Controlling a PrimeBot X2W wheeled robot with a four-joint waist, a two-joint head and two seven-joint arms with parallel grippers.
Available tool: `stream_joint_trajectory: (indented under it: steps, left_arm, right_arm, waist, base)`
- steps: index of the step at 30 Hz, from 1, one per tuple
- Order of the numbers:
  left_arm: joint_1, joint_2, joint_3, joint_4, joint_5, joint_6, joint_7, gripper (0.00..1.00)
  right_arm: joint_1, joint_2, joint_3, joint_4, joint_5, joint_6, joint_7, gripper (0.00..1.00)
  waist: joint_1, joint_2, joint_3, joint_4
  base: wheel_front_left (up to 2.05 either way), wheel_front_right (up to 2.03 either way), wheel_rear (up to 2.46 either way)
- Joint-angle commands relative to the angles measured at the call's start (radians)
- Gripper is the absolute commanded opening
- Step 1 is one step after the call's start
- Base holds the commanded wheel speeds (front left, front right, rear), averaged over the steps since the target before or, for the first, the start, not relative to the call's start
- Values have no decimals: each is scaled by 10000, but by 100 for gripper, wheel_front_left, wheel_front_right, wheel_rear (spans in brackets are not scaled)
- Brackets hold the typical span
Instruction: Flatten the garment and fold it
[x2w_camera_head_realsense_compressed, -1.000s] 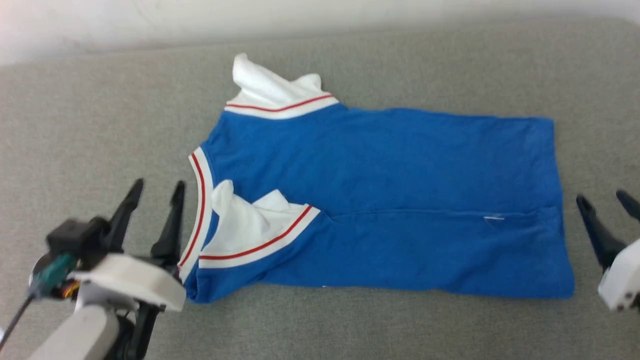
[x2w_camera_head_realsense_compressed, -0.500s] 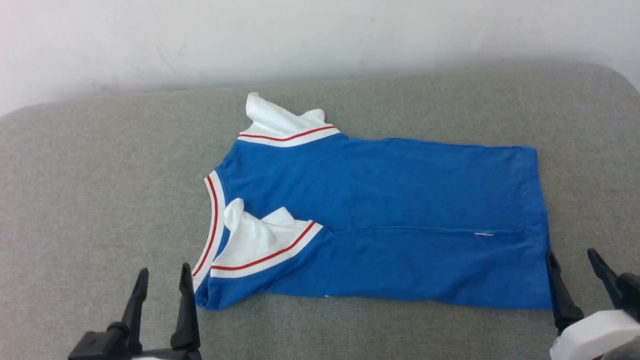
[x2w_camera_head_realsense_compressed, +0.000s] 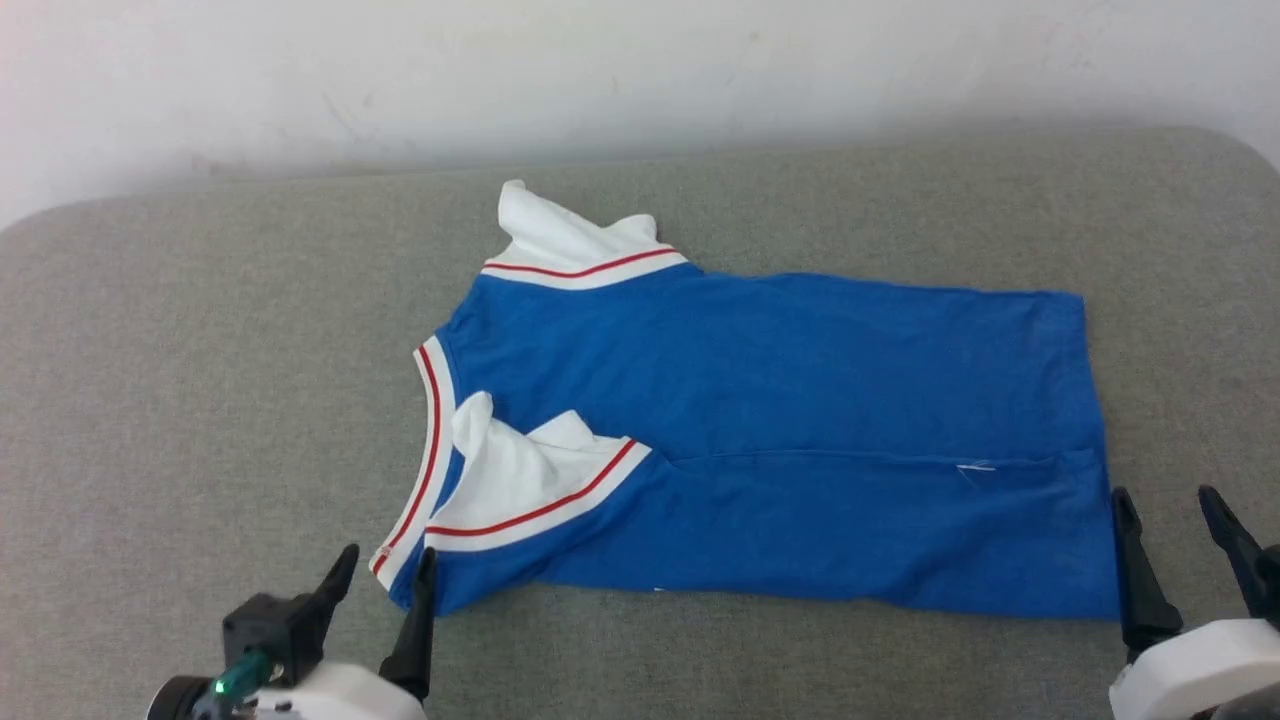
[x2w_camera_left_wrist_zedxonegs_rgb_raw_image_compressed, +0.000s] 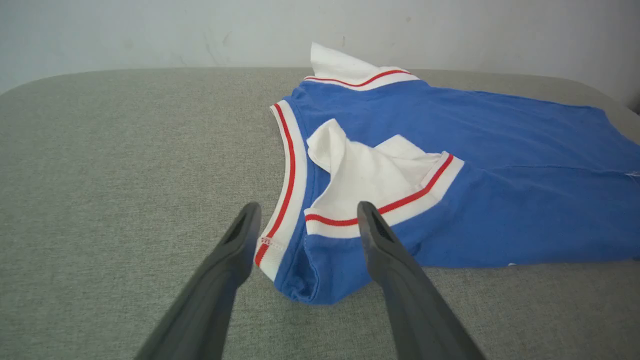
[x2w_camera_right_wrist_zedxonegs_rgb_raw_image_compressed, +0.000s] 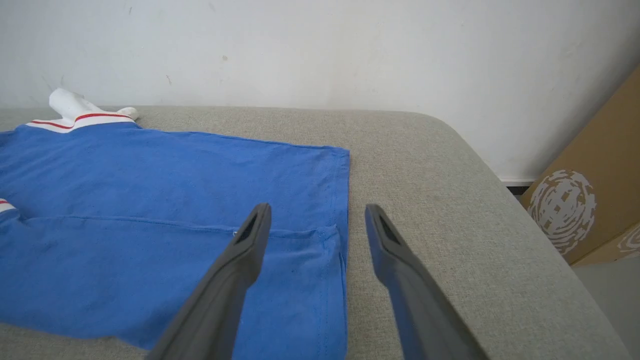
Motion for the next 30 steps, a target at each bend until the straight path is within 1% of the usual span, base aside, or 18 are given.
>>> stream_joint_trajectory:
  steps: [1, 4, 8, 15, 18, 19, 20, 21, 24, 27, 30]
  left_arm:
    - [-258, 109, -97, 93, 36, -112, 248, 100]
    - [-708, 105, -271, 351, -151, -197, 1086, 100]
    - [-1058, 23, -356, 687, -404, -63, 2008, 100]
    - [-1350, 37, -369, 1285, -332, 551, 3002, 100]
    - [-1400, 2, -406, 1538, -348, 739, 3344, 100]
    - [-1408, -19, -424, 1619, -387, 766, 3459, 76]
    - [-1420, -30, -453, 1686, -414, 768, 3550, 25]
    - [-1428, -45, -485, 1736, -465, 730, 3624, 0]
    - [-1434, -104, -512, 1826, -662, 583, 3703, 0]
    - [-1399, -182, -439, 1860, -838, 492, 3558, 0]
    - [-1310, -233, -221, 1801, -1058, 459, 3303, 0]
  right_arm:
    - [-167, 42, 51, -11, 42, -19, -17, 100]
    - [-248, 43, 147, 58, 167, -19, -15, 100]
    - [-345, 43, 234, 145, 249, -19, -17, 100]
    - [-535, 44, 256, 243, 275, -19, 5, 100]
    - [-580, 44, 266, 262, 272, -19, 37, 100]
    - [-599, 44, 278, 267, 264, -19, 54, 100]
    - [-616, 44, 301, 269, 250, -19, 76, 100]
    - [-637, 44, 326, 266, 235, -19, 103, 100]
    - [-757, 44, 397, 238, 171, -19, 205, 100]
    - [-886, 45, 484, 203, 97, -19, 323, 100]
    - [-1067, -137, 534, 182, 127, -19, 481, 100]
  waist:
    - [0, 0, 173, -32]
    - [0, 0, 382, -91]
    - [0, 0, 649, -197]
    - [0, 0, 973, -296]
    - [0, 0, 1026, -295]
    - [0, 0, 1031, -292]
    - [0, 0, 1034, -290]
    - [0, 0, 1032, -289]
    - [0, 0, 1004, -288]
    - [0, 0, 946, -279]
    - [0, 0, 877, -294]
  base:
    - [0, 0, 0]
    - [0, 0, 0]
    - [0, 0, 0]
    - [0, 0, 0]
    - [0, 0, 0]
    - [0, 0, 0]
    - [0, 0, 0]
    - [0, 0, 0]
    - [0, 0, 0]
    - [0, 0, 0]
    - [0, 0, 0]
